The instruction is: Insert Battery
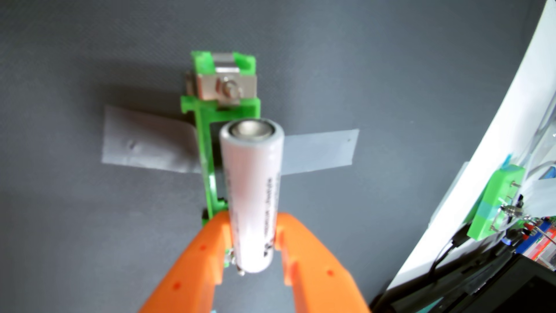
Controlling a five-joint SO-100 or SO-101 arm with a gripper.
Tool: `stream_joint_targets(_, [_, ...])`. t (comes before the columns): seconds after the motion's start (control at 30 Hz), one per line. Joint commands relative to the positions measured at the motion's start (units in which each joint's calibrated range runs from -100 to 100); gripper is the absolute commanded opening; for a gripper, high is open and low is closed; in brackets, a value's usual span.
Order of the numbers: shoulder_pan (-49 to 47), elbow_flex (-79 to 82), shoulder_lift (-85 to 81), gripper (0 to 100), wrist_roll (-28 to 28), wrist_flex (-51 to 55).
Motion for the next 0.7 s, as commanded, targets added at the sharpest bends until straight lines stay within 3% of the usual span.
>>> stream_joint_targets(0.0, [0.44, 0.6, -1.6, 1, 0.3, -0.57])
stream_joint_targets(0.67, [-0.51, 2.67, -1.6, 1, 0.3, -1.75])
